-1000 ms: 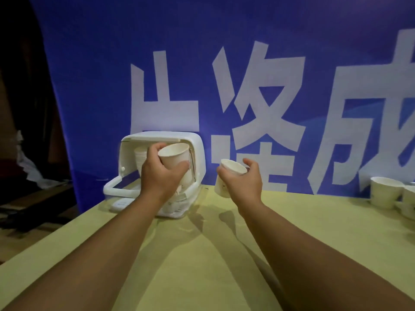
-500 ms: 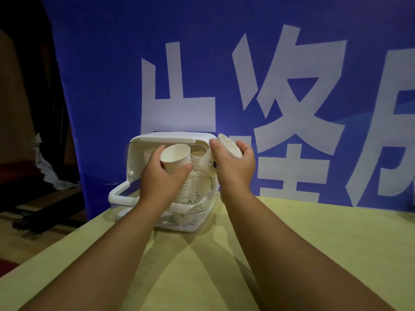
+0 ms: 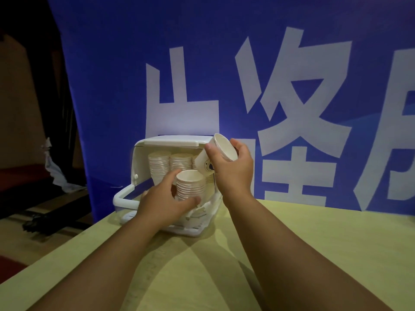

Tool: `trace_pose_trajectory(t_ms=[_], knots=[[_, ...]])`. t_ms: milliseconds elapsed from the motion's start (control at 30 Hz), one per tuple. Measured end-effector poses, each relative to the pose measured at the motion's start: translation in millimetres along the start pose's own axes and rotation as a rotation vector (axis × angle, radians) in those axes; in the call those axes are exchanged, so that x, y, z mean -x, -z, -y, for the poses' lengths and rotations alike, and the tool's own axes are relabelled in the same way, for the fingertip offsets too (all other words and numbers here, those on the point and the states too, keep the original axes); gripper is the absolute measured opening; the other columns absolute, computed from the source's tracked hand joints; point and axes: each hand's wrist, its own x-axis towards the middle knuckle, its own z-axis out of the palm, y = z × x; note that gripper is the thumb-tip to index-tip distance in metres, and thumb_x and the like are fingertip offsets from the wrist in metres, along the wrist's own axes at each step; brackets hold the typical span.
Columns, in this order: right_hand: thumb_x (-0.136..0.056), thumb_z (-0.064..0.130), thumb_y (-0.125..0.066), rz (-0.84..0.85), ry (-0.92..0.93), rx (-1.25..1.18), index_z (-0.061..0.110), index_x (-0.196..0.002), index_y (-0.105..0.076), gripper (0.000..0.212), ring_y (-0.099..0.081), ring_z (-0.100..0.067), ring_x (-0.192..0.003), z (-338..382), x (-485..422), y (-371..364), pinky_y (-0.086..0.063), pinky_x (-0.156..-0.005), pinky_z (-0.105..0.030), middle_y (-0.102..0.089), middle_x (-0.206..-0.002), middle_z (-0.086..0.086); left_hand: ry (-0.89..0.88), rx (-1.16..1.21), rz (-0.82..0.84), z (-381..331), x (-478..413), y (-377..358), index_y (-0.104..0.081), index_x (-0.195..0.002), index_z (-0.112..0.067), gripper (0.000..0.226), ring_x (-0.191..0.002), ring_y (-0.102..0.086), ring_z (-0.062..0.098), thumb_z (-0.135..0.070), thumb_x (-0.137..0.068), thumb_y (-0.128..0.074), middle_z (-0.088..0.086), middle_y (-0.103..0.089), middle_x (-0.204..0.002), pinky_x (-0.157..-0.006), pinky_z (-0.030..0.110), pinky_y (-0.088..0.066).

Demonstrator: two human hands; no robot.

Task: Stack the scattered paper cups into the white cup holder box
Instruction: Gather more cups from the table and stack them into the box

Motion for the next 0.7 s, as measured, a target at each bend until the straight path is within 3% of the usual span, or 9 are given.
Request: trace_pose_trajectory(t_ms=[100, 167, 267, 367, 433, 500, 600, 700], knots=[[-0.08, 0.051, -0.081, 0.086, 0.04, 0.029, 0.038, -0.13, -0.05, 0.06, -0.059, -0.013, -0.102, 2, 1, -3, -0.057, -0.078, -0.023, -0.055, -0.11, 0.018, -0.018, 0.041, 0.018, 2, 1, 2, -0.034, -0.141, -0.06, 0.089, -0.117, -0.062, 0.012, -0.068, -0.067, -0.082, -0.022, -0.06, -0.126, -0.099, 0.047, -0.056], [-0.079, 0.051, -0.081, 0.152, 0.074, 0.12, 0.036, -0.133, -0.052, 0.064, -0.058, -0.013, -0.107, 0, 1, -6, -0.058, -0.086, -0.03, -0.055, -0.116, 0.017, -0.025, 0.049, 0.024, 3, 1, 1, -0.034, -0.144, -0.057, 0.088, -0.114, -0.062, 0.009, -0.06, -0.072, -0.085, -0.024, -0.059, -0.121, -0.098, 0.043, -0.056], [-0.077, 0.051, -0.083, 0.257, 0.142, 0.288, 0.032, -0.14, -0.052, 0.073, -0.053, -0.01, -0.117, -4, 2, -5, -0.053, -0.097, -0.032, -0.052, -0.121, 0.018, -0.049, 0.062, 0.026, 4, 1, 0, -0.035, -0.144, -0.058, 0.088, -0.114, -0.062, 0.009, -0.06, -0.072, -0.085, -0.023, -0.06, -0.123, -0.097, 0.042, -0.057], [-0.08, 0.062, -0.074, 0.352, 0.109, 0.296, 0.033, -0.148, -0.044, 0.08, -0.052, -0.01, -0.119, -4, 4, -3, -0.05, -0.098, -0.033, -0.055, -0.133, 0.011, -0.059, 0.075, 0.028, 6, 1, 0, -0.035, -0.142, -0.06, 0.09, -0.115, -0.064, 0.011, -0.069, -0.066, -0.083, -0.019, -0.065, -0.128, -0.098, 0.047, -0.057], [-0.09, 0.067, -0.057, 0.326, 0.058, 0.256, 0.032, -0.15, -0.042, 0.071, -0.051, -0.008, -0.117, -3, 4, -5, -0.049, -0.097, -0.034, -0.055, -0.137, 0.008, -0.066, 0.076, 0.032, 6, 1, 0, -0.038, -0.141, -0.057, 0.094, -0.117, -0.063, 0.012, -0.078, -0.059, -0.078, -0.019, -0.064, -0.13, -0.099, 0.048, -0.055], [-0.098, 0.06, -0.049, 0.3, 0.091, 0.348, 0.027, -0.143, -0.053, 0.056, -0.056, -0.011, -0.117, -5, 2, -6, -0.049, -0.096, -0.033, -0.06, -0.136, 0.006, -0.077, 0.074, 0.022, 6, 1, -1, -0.038, -0.137, -0.058, 0.091, -0.119, -0.062, 0.011, -0.08, -0.058, -0.076, -0.023, -0.061, -0.13, -0.1, 0.047, -0.055], [-0.102, 0.046, -0.051, 0.357, 0.131, 0.542, 0.02, -0.134, -0.064, 0.043, -0.061, -0.014, -0.111, -17, 3, -5, -0.049, -0.089, -0.029, -0.068, -0.128, 0.001, -0.082, 0.063, 0.003, 10, -1, -3, -0.032, -0.139, -0.059, 0.088, -0.118, -0.063, 0.013, -0.073, -0.066, -0.079, -0.018, -0.062, -0.134, -0.097, 0.048, -0.057], [-0.103, 0.044, -0.051, 0.394, 0.129, 0.587, 0.022, -0.133, -0.066, 0.041, -0.064, -0.015, -0.109, -30, 4, -3, -0.053, -0.087, -0.029, -0.07, -0.126, 0.001, -0.089, 0.023, -0.007, 14, -2, -4, -0.026, -0.143, -0.059, 0.089, -0.114, -0.064, 0.014, -0.068, -0.072, -0.079, -0.014, -0.062, -0.134, -0.094, 0.047, -0.059]])
